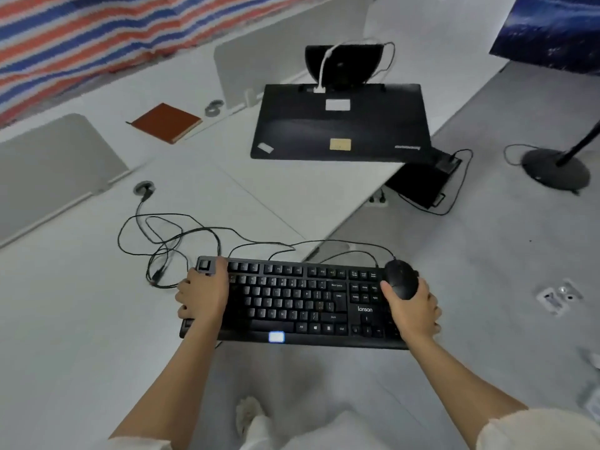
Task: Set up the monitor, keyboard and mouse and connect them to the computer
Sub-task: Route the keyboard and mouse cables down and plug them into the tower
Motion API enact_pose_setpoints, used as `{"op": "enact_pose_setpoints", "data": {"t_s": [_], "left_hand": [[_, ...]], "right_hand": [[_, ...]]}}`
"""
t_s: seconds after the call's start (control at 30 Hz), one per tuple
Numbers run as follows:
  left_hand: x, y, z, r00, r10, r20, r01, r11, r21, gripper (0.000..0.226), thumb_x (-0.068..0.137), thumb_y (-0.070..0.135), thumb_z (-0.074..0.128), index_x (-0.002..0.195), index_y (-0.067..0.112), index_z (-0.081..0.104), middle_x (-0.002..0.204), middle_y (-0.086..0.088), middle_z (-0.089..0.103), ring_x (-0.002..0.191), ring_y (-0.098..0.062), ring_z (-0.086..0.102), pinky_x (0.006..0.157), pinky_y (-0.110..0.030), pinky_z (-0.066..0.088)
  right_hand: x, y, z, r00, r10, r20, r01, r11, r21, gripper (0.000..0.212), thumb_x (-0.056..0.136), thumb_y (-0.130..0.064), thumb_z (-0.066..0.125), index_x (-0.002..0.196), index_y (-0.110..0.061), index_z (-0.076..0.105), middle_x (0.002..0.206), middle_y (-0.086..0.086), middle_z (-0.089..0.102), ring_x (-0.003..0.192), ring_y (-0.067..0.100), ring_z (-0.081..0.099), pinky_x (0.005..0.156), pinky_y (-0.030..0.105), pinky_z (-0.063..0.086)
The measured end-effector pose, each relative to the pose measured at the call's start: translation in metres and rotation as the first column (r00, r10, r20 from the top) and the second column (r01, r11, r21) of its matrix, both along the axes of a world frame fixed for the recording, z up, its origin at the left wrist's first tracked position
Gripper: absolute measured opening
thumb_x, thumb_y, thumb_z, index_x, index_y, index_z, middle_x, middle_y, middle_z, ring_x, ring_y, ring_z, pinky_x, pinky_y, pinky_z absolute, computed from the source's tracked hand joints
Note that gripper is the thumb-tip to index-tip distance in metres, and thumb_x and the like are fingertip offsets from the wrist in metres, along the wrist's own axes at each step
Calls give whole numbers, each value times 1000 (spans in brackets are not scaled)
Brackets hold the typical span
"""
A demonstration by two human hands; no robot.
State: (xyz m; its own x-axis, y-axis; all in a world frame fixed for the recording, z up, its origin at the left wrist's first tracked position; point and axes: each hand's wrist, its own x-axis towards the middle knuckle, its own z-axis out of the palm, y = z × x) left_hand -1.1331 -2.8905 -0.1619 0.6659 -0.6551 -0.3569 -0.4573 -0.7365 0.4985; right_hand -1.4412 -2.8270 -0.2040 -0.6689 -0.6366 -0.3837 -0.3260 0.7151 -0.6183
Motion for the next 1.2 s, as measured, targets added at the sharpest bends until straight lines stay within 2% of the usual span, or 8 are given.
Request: {"op": "enact_pose_setpoints", "data": {"t_s": [0.17, 0.37, 0.5, 0.63, 0.8, 1.03, 1.2], "left_hand": [[-125, -38, -2, 985, -172, 17, 171, 985, 20, 69, 86, 56, 41, 134, 6, 41, 140, -20, 37, 130, -37, 29, 106, -55, 23], [-229, -95, 9, 936, -348, 46, 348, 937, -1, 73, 87, 58, 40, 139, 6, 34, 145, -21, 31, 134, -36, 25, 107, -56, 20], [-291, -140, 12, 904, -424, 53, 426, 905, -21, 70, 88, 56, 39, 137, 7, 36, 142, -20, 33, 132, -37, 27, 107, -56, 21], [-353, -194, 13, 890, -453, 45, 455, 889, -44, 66, 87, 55, 40, 135, 8, 39, 139, -19, 36, 130, -36, 29, 106, -54, 20], [-431, -280, 36, 869, -490, 69, 494, 866, -73, 70, 88, 56, 40, 140, 9, 34, 146, -20, 30, 135, -36, 22, 108, -54, 15], [-524, -369, 60, 861, -503, 76, 509, 856, -94, 71, 89, 55, 41, 144, 11, 29, 148, -18, 27, 136, -35, 20, 108, -55, 15], [-598, -428, 57, 895, -441, 74, 446, 892, -73, 72, 89, 56, 40, 144, 11, 29, 148, -18, 27, 137, -34, 20, 108, -55, 15]], "right_hand": [[-107, 13, -3, 983, -186, 1, 185, 982, 35, 78, 76, -58, 63, 139, -23, 31, 137, 14, 40, 127, 36, 33, 102, 55, 27], [-191, -4, 2, 944, -330, -5, 330, 944, 1, 80, 76, -60, 61, 140, -25, 30, 139, 13, 39, 128, 35, 31, 103, 54, 26], [-242, -30, 2, 918, -396, -2, 396, 918, -21, 79, 76, -60, 62, 140, -25, 30, 139, 14, 39, 128, 36, 32, 103, 54, 26], [-292, -71, 3, 886, -464, -1, 464, 886, -26, 79, 76, -58, 63, 140, -24, 31, 139, 15, 39, 129, 36, 31, 104, 55, 24], [-365, -148, 12, 859, -512, 17, 511, 857, -70, 76, 74, -61, 62, 135, -25, 36, 136, 14, 42, 127, 36, 32, 104, 55, 26], [-461, -240, 32, 859, -513, 9, 510, 853, -110, 83, 70, -68, 59, 136, -25, 33, 134, 14, 43, 126, 37, 35, 103, 57, 29], [-547, -316, 36, 880, -475, 1, 472, 875, -111, 76, 75, -61, 61, 135, -22, 35, 134, 16, 43, 126, 37, 34, 103, 55, 26]]}}
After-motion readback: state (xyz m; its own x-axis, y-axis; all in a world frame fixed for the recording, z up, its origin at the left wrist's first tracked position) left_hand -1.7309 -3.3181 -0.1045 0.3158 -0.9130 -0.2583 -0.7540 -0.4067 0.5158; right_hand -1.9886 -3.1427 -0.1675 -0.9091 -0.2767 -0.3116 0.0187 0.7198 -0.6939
